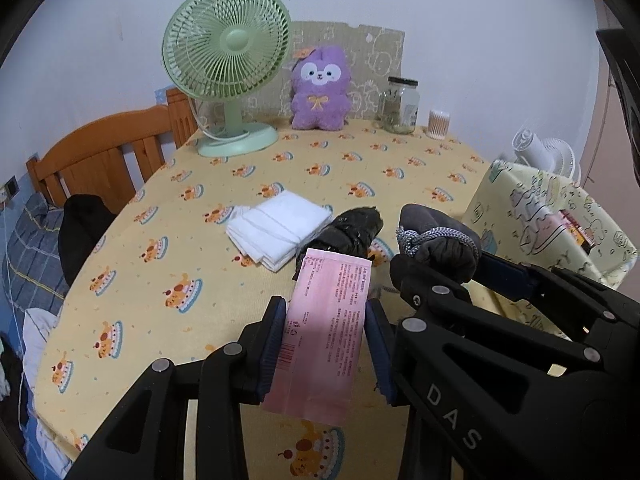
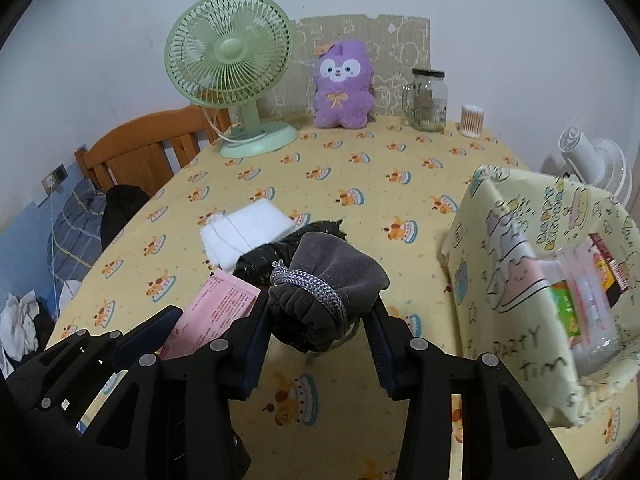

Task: Organize soft objects
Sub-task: 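Lift the pouch and paper slip and carry them over the storage box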

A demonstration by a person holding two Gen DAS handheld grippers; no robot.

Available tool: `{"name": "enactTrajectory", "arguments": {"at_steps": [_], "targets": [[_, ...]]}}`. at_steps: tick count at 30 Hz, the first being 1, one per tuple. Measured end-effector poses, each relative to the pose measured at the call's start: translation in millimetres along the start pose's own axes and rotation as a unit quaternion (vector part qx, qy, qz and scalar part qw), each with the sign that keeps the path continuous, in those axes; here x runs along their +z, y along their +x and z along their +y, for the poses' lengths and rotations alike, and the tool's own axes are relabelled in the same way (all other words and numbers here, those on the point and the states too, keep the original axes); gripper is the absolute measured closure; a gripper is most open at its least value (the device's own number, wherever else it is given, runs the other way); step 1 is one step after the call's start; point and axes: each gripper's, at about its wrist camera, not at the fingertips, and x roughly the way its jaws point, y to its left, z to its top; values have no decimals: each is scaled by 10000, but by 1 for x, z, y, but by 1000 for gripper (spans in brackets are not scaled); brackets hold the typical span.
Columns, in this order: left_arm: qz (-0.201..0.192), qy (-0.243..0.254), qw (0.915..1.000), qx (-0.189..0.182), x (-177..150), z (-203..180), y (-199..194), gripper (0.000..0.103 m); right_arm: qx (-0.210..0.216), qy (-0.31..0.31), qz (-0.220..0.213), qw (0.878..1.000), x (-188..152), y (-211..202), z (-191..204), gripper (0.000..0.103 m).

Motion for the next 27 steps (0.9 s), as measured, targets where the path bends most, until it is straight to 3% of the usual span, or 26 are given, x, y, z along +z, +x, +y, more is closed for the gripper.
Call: {"name": "enactTrajectory", "arguments": {"at_steps": [27], "targets": [[-783,96,9968,100,29,-18,-64,62,11,-193,-766,9969,30,-73,1,55]]}}
